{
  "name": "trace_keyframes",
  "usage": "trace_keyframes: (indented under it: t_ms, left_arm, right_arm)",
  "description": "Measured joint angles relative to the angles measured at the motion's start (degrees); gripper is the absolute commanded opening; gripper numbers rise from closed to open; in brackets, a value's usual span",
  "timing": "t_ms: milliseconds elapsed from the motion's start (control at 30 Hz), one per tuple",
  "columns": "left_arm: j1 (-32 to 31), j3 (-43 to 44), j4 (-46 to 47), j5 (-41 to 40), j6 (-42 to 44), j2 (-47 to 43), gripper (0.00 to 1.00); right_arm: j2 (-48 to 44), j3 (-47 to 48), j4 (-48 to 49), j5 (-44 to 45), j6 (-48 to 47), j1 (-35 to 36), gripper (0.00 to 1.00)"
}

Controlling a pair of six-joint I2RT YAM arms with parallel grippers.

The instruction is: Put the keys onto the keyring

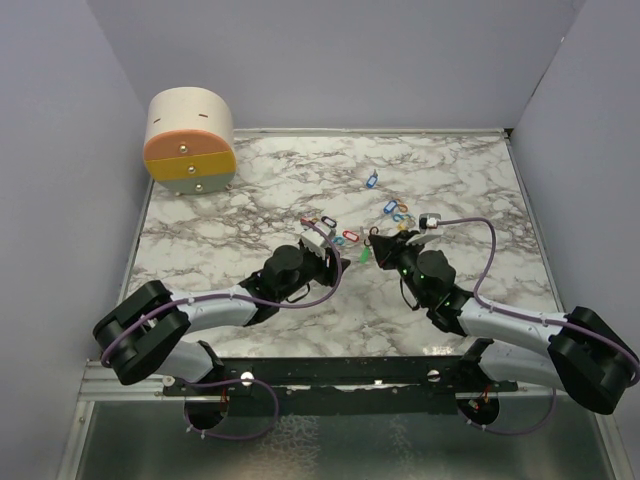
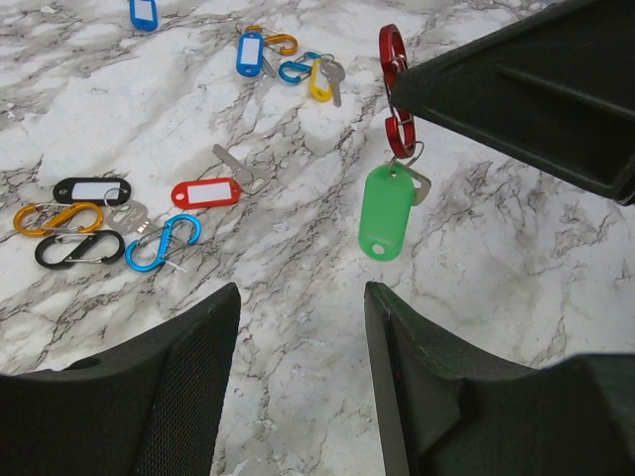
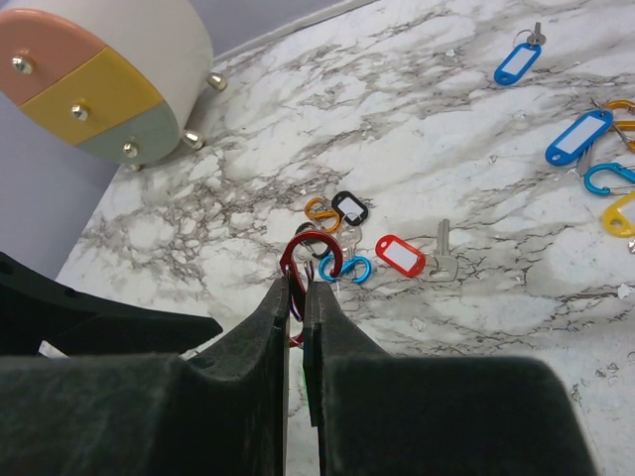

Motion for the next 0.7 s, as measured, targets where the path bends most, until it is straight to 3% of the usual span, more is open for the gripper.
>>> trace_keyframes:
  t_ms: [700]
  left_arm:
    - [-0.20, -0.02, 0.81, 0.00, 0.00, -0.13, 0.56]
  right_arm:
    - [-0.04, 0.98, -5.09, 0.59, 0.48, 0.00, 0.03]
